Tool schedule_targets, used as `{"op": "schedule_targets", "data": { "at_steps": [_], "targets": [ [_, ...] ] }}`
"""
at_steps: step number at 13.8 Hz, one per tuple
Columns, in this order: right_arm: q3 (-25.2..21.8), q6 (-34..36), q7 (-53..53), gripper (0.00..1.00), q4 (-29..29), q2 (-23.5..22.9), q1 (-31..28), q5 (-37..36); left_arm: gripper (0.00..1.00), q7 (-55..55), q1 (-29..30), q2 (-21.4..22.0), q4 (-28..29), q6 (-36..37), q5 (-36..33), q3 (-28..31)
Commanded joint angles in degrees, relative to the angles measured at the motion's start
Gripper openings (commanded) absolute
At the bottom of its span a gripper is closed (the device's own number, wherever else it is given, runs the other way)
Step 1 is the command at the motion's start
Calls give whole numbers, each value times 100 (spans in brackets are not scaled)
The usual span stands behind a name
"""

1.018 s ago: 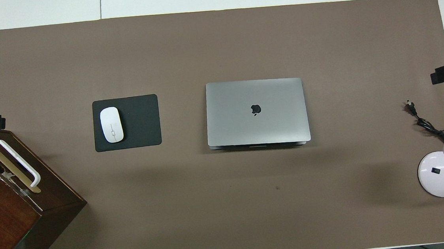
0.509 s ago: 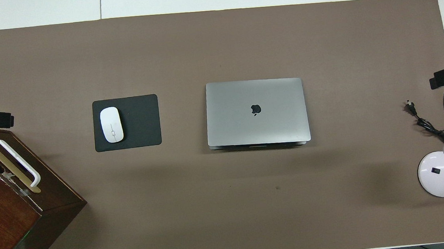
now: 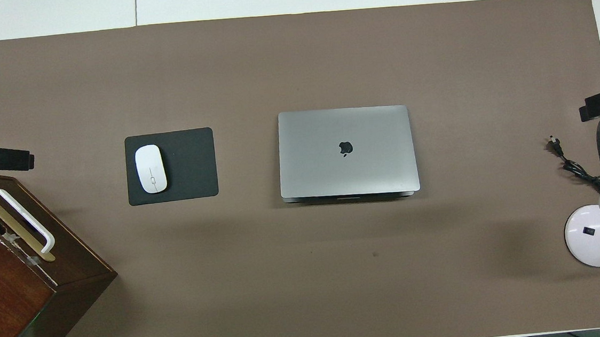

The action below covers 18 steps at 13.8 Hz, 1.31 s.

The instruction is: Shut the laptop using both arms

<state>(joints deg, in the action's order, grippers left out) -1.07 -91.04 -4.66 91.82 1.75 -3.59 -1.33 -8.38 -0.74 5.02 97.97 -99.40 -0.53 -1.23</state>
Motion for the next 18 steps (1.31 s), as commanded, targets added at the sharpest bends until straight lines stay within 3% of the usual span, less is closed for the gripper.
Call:
{"op": "schedule_targets", "data": {
  "at_steps": [1, 18],
  "targets": [
    [20, 60, 176, 100, 2, 62, -10, 1, 100, 30, 92, 61, 109, -54, 88, -44],
    [151, 34, 475, 100, 2, 71, -10, 1, 100, 144, 127, 96, 197, 52, 114, -35]
  ]
}}
